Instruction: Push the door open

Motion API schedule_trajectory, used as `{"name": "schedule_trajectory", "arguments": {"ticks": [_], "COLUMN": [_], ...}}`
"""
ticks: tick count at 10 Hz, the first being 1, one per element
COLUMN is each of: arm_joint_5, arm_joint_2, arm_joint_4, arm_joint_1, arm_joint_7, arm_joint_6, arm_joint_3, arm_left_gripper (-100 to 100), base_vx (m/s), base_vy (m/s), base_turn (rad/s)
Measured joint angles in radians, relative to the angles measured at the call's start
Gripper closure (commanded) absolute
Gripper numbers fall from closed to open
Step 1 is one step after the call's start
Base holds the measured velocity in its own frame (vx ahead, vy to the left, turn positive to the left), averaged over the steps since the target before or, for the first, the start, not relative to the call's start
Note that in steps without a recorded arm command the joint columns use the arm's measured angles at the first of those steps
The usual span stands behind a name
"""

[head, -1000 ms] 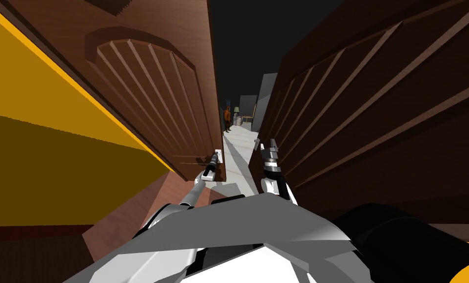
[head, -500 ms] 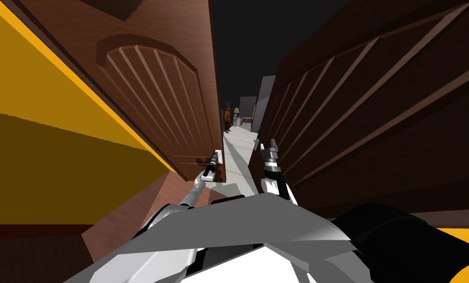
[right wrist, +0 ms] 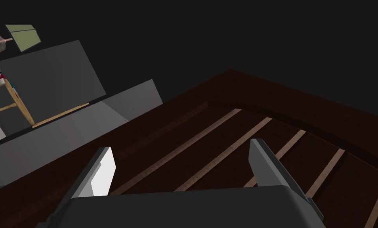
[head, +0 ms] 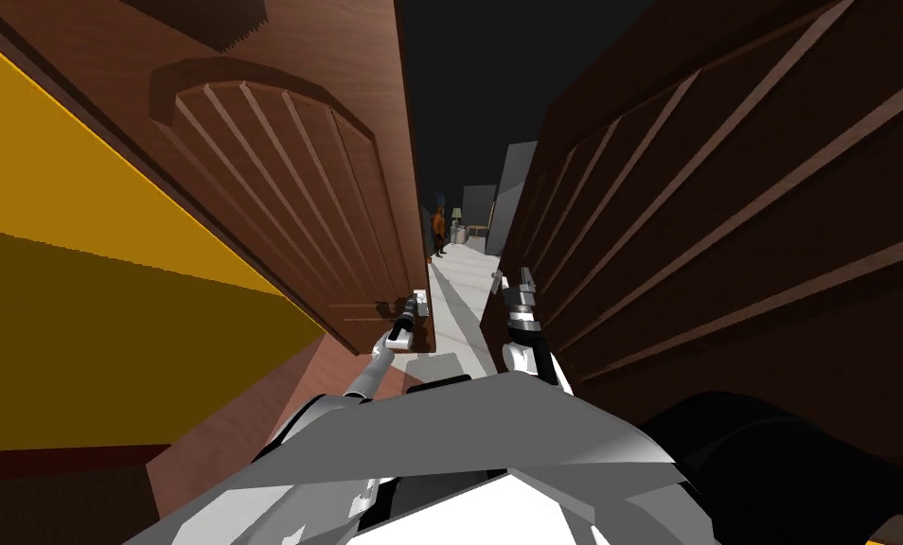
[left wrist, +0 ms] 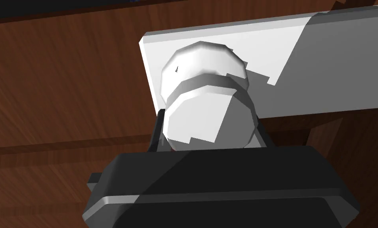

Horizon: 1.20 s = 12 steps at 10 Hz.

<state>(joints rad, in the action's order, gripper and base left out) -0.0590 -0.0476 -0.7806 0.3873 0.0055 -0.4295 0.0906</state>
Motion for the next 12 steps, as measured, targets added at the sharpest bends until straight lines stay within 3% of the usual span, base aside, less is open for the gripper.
{"name": "schedule_trajectory", "arguments": {"ticks": [1,2,6,9,12], "arm_joint_5": [-0.016,-0.034,-0.040,-0.045,-0.046], "arm_joint_2": [-0.006,-0.009,-0.008,0.011,0.003], "arm_joint_4": [0.016,0.027,0.020,0.023,0.025], "arm_joint_1": [0.010,0.020,0.021,0.026,0.025], "arm_joint_7": [-0.017,-0.041,-0.038,-0.036,-0.037], "arm_joint_6": [-0.008,-0.018,-0.006,0.000,-0.004], "arm_joint_3": [-0.009,-0.027,-0.029,-0.032,-0.035], "arm_left_gripper": [100,-100,-100,-100,-100], "base_vx": [0.220,-0.076,-0.226,-0.224,0.144], "base_vy": [-0.045,-0.038,-0.057,-0.055,-0.020], "base_turn": [0.156,0.100,0.029,0.035,-0.021]}}
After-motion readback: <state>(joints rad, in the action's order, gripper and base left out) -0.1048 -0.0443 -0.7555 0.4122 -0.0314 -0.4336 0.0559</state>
